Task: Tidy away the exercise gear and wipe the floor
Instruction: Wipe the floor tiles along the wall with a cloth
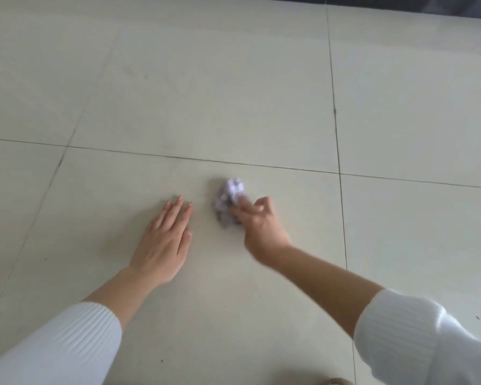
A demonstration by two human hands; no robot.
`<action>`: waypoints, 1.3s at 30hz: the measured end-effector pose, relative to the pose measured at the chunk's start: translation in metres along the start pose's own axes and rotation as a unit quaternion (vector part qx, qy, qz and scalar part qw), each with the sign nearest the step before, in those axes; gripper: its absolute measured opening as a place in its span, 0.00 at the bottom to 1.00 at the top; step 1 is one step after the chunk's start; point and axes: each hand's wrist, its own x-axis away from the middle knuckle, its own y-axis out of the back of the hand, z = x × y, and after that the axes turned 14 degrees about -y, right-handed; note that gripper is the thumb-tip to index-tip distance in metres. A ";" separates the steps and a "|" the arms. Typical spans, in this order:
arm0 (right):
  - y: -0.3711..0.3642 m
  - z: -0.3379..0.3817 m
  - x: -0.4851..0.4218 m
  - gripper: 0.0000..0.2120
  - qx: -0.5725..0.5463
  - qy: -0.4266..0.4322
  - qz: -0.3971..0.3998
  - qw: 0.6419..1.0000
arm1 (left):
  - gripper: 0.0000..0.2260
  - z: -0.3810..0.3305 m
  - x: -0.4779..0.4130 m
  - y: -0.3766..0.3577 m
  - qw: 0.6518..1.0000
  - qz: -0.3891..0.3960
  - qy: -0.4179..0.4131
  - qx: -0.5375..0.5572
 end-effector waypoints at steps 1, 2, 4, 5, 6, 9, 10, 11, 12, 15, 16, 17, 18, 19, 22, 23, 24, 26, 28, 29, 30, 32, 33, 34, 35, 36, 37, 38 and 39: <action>-0.008 0.010 0.017 0.36 -0.003 0.034 0.015 0.999 | 0.27 0.002 0.001 0.000 1.000 -0.004 0.000 -0.005; -0.014 0.017 0.034 0.33 -0.006 0.072 0.031 0.997 | 0.26 0.004 0.002 -0.001 1.000 -0.008 0.001 -0.011; -0.016 0.029 0.064 0.29 -0.015 0.159 0.091 0.983 | 0.26 0.008 0.004 -0.002 1.000 -0.013 0.013 -0.019; -0.018 0.032 0.075 0.27 -0.024 0.197 0.142 0.970 | 0.26 0.008 0.004 -0.002 0.999 -0.013 0.022 -0.021; -0.017 0.036 0.086 0.25 -0.028 0.230 0.200 0.952 | 0.27 0.007 0.004 -0.003 0.999 -0.013 0.030 -0.022; -0.010 0.040 0.100 0.25 -0.026 0.283 0.297 0.912 | 0.29 0.001 0.002 -0.005 0.998 -0.009 0.052 -0.018; -0.005 0.037 0.096 0.26 -0.022 0.282 0.295 0.913 | 0.29 0.000 0.001 -0.006 0.998 -0.008 0.058 -0.015; -0.001 0.029 0.087 0.25 -0.020 0.280 0.274 0.920 | 0.30 -0.002 0.000 -0.006 0.998 -0.008 0.062 -0.014; 0.005 0.018 0.074 0.25 -0.022 0.274 0.234 0.933 | 0.30 -0.002 0.000 -0.006 0.998 -0.006 0.064 -0.014; 0.025 -0.034 0.026 0.28 -0.004 0.189 0.051 0.981 | 0.29 -0.002 0.000 -0.005 0.997 0.001 0.070 -0.016; 0.034 -0.054 0.011 0.31 0.003 0.125 0.003 0.992 | 0.29 -0.001 0.000 -0.005 0.997 0.001 0.070 -0.015; 0.045 -0.073 -0.001 0.33 0.008 0.038 -0.031 0.999 | 0.30 -0.001 0.000 -0.005 0.997 0.000 0.070 -0.013; 0.056 -0.091 -0.010 0.35 0.018 -0.047 -0.054 0.997 | 0.30 -0.001 0.000 -0.004 0.998 -0.001 0.069 -0.012; 0.067 -0.107 -0.017 0.35 0.031 -0.119 -0.065 0.990 | 0.30 -0.001 0.001 -0.004 0.998 -0.002 0.068 -0.013; 0.086 -0.126 -0.030 0.34 0.060 -0.287 -0.074 0.953 | 0.30 -0.003 0.000 -0.006 0.997 -0.003 0.070 -0.019; 0.083 -0.120 -0.033 0.33 0.063 -0.311 -0.084 0.945 | 0.30 -0.003 -0.002 -0.007 0.997 -0.005 0.072 -0.018; 0.076 -0.111 -0.035 0.32 0.059 -0.307 -0.098 0.945 | 0.30 -0.004 -0.005 -0.008 0.997 -0.008 0.075 -0.017; 0.052 -0.084 -0.031 0.32 0.038 -0.231 -0.123 0.964 | 0.31 -0.004 -0.018 -0.007 0.997 -0.019 0.077 -0.016; 0.027 -0.053 -0.013 0.29 0.015 -0.090 -0.119 0.989 | 0.31 -0.006 -0.034 -0.006 0.996 -0.032 0.077 -0.010; 0.016 -0.041 -0.004 0.26 0.021 -0.012 -0.101 0.995 | 0.30 -0.007 -0.043 -0.005 0.997 -0.041 0.072 -0.008; 0.010 -0.032 0.004 0.23 0.034 0.062 -0.075 0.995 | 0.30 -0.008 -0.052 -0.005 0.997 -0.050 0.063 -0.006; 0.008 -0.029 0.007 0.21 0.077 0.169 -0.035 0.982 | 0.29 -0.007 -0.069 -0.004 0.997 -0.064 0.045 -0.006; 0.013 -0.035 -0.001 0.23 0.100 0.204 -0.029 0.973 | 0.29 -0.005 -0.078 -0.003 0.997 -0.069 0.042 -0.008; 0.020 -0.043 -0.013 0.24 0.121 0.221 -0.030 0.967 | 0.29 -0.002 -0.087 -0.002 0.996 -0.076 0.043 -0.010; 0.029 -0.053 -0.028 0.25 0.135 0.217 -0.040 0.966 | 0.29 0.002 -0.095 0.000 0.995 -0.084 0.047 -0.015; 0.039 -0.064 -0.043 0.25 0.146 0.187 -0.056 0.970 | 0.29 0.005 -0.104 0.001 0.994 -0.090 0.055 -0.020; 0.049 -0.078 -0.060 0.24 0.159 0.134 -0.080 0.975 | 0.29 0.009 -0.112 0.002 0.993 -0.093 0.062 -0.024; 0.060 -0.093 -0.076 0.22 0.173 0.059 -0.108 0.977 | 0.29 0.012 -0.119 0.002 0.993 -0.095 0.067 -0.025; 0.070 -0.111 -0.090 0.21 0.182 -0.031 -0.133 0.974 | 0.29 0.014 -0.125 0.002 0.992 -0.098 0.070 -0.024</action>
